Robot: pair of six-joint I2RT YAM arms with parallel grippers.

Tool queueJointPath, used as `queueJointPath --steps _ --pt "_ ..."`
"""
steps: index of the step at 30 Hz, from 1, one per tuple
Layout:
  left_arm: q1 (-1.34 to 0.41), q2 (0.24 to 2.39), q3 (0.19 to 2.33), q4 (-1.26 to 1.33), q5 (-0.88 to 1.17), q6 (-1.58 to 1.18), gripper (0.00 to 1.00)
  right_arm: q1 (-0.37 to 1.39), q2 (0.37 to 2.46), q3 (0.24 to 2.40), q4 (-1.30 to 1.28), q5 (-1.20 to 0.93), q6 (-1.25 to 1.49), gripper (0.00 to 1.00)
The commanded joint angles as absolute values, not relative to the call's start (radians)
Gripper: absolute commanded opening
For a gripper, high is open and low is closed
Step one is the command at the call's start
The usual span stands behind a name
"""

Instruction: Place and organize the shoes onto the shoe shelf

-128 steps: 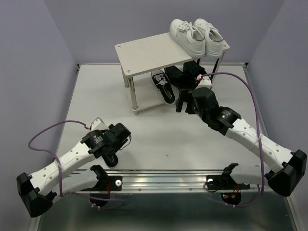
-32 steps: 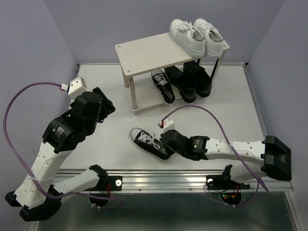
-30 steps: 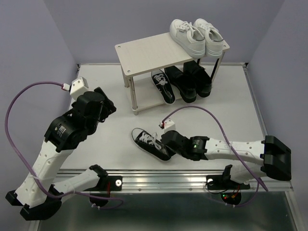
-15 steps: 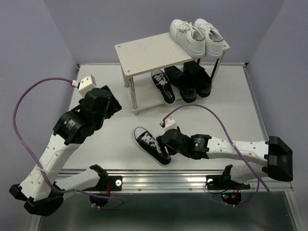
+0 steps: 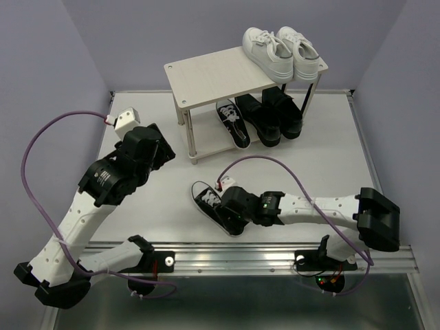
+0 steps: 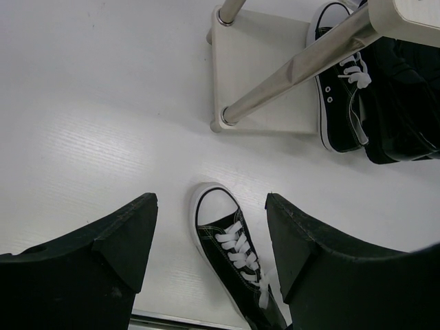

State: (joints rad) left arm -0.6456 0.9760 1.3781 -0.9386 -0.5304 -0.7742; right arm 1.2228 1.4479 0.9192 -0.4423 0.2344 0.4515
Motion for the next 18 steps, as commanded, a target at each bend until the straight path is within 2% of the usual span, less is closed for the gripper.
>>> queueJointPath --steps 1,2,3,4,6,7,8,18 --pt "-0.641 0.962 1.364 -0.917 -0.537 -0.756 0.75 1.218 1.489 0.922 -0.416 0.199 0.425 0.74" --pt "-0.641 0.965 1.362 -0.916 -0.537 -0.755 0.75 1.218 1.500 0.920 -0.410 0.195 0.423 0.57" --pt "-0.641 0.965 1.361 -0.913 -0.537 -0.753 0.75 1.218 1.508 0.925 -0.407 0.198 0.425 0.49" --pt "-0.641 0.966 1.361 -0.911 -0.535 -0.752 0.75 1.218 1.514 0.930 -0.407 0.201 0.425 0.33" --pt "-0.641 0.973 1.364 -0.916 -0.535 -0.747 0.75 1.218 1.522 0.945 -0.408 0.209 0.423 0.19" --pt "-0.641 0.974 1.364 -0.914 -0.537 -0.749 0.75 1.218 1.522 0.951 -0.410 0.212 0.422 0.05" --pt "-0.641 0.974 1.364 -0.916 -0.537 -0.749 0.75 1.218 1.522 0.957 -0.411 0.218 0.422 0.01" --pt "-0.641 0.965 1.361 -0.926 -0.546 -0.741 0.76 1.218 1.417 1.032 -0.454 0.416 0.422 0.01"
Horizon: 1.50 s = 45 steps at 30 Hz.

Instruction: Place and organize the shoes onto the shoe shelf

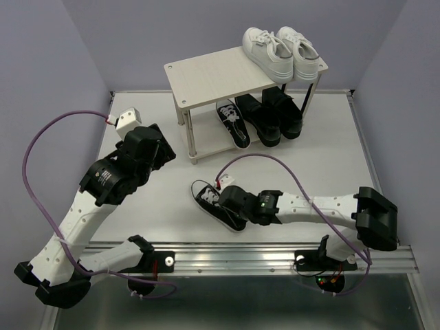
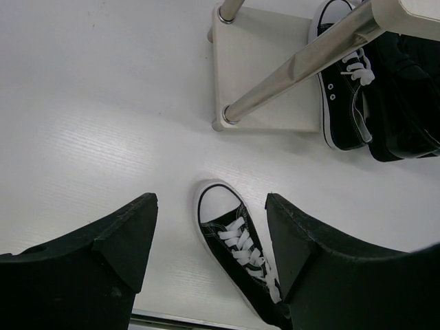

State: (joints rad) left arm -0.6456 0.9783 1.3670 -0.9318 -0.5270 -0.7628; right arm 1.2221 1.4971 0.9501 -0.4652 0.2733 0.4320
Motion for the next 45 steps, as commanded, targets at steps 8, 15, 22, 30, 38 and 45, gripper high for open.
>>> queueJointPath --steps 8,15,22,30,38,45 --pt "-0.641 0.960 1.364 -0.937 -0.557 -0.735 0.76 1.121 1.348 1.104 -0.476 0.508 0.456 0.01" --pt "-0.641 0.956 1.361 -0.934 -0.558 -0.732 0.76 1.029 1.347 1.155 -0.514 0.505 0.437 0.01" --pt "-0.641 0.956 1.356 -0.923 -0.549 -0.732 0.76 0.999 1.445 1.259 -0.500 0.534 0.451 0.01" --pt "-0.640 0.943 1.348 -0.928 -0.549 -0.739 0.76 0.965 1.601 1.391 -0.446 0.531 0.465 0.01" --pt "-0.640 0.925 1.347 -0.945 -0.554 -0.744 0.76 0.911 1.724 1.528 -0.403 0.528 0.453 0.01" --pt "-0.640 0.902 1.350 -0.969 -0.566 -0.758 0.76 0.882 1.821 1.637 -0.377 0.519 0.436 0.01"
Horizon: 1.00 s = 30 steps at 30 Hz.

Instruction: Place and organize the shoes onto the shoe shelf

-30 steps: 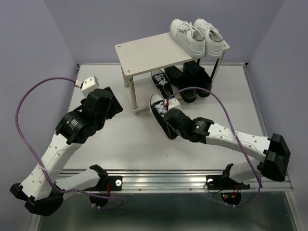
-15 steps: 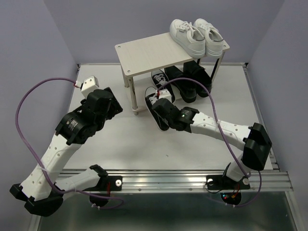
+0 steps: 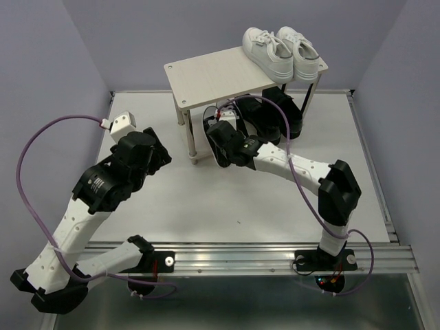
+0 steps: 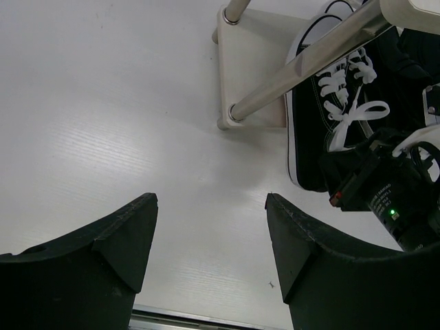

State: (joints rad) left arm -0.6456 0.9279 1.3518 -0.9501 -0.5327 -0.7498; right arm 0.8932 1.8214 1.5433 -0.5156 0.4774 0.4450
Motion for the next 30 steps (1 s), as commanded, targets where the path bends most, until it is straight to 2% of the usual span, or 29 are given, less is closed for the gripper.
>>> queueJointPath --steps 1,19,30 --pt "-0.641 0.899 1.345 -0.977 -0.568 -0.758 0.76 0.871 1.841 1.661 -0.376 0.515 0.433 0.01" --pt "-0.641 0.856 1.321 -1.032 -0.589 -0.808 0.76 0.853 1.983 1.700 -0.163 0.528 0.371 0.01" --pt "-0.640 0.856 1.315 -1.037 -0.584 -0.819 0.76 0.834 2.028 1.723 -0.153 0.509 0.368 0.01"
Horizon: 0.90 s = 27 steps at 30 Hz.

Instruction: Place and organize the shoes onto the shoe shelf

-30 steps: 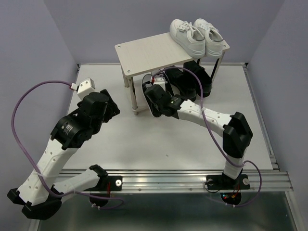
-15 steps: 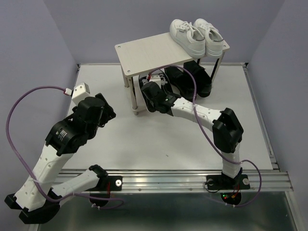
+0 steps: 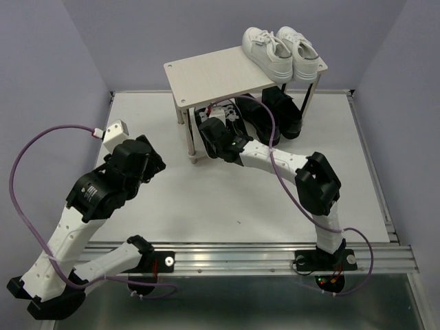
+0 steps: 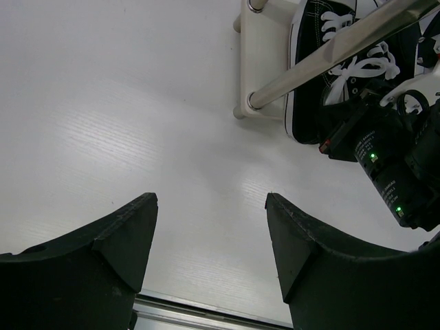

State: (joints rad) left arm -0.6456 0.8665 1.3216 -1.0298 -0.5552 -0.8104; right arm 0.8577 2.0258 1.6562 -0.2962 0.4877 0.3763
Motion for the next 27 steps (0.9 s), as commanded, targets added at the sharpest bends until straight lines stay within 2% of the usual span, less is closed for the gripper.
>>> queueJointPath --steps 1,2,6,7,8,10,12,14,15,20,24,27 --pt "-0.640 0.856 1.315 -1.037 -0.584 -0.821 0.76 0.834 2.029 1.718 -0.153 0.506 0.370 0.07" --pt "-0.640 0.856 1.313 -1.035 -0.584 -0.819 0.75 0.834 2.029 1.709 -0.155 0.503 0.373 0.15" --pt "-0.640 0.861 1.307 -1.028 -0.577 -0.818 0.76 0.834 2.017 1.692 -0.155 0.492 0.379 0.24" --pt "-0.640 0.864 1.305 -1.022 -0.575 -0.818 0.76 0.834 2.014 1.690 -0.155 0.489 0.379 0.29" --pt "-0.641 0.865 1.304 -1.020 -0.574 -0.818 0.76 0.834 2.010 1.689 -0.155 0.488 0.377 0.40" --pt "-0.640 0.868 1.302 -1.014 -0.569 -0.815 0.76 0.834 1.988 1.681 -0.155 0.479 0.374 0.42" --pt "-0.640 0.873 1.302 -1.006 -0.566 -0.810 0.76 0.834 1.971 1.677 -0.153 0.462 0.368 0.50" --pt "-0.640 0.877 1.304 -0.997 -0.566 -0.807 0.76 0.834 1.933 1.658 -0.158 0.442 0.373 0.64" --pt "-0.640 0.882 1.302 -0.996 -0.565 -0.802 0.76 0.834 1.916 1.648 -0.160 0.422 0.377 0.66" --pt "-0.640 0.899 1.318 -0.977 -0.580 -0.798 0.76 0.834 1.768 1.515 -0.164 0.385 0.425 0.91" --pt "-0.641 0.865 1.309 -0.933 -0.610 -0.802 0.76 0.834 1.624 1.370 -0.163 0.356 0.466 0.99" --pt "-0.640 0.832 1.293 -0.885 -0.624 -0.801 0.76 0.834 1.480 1.264 -0.169 0.370 0.498 1.00"
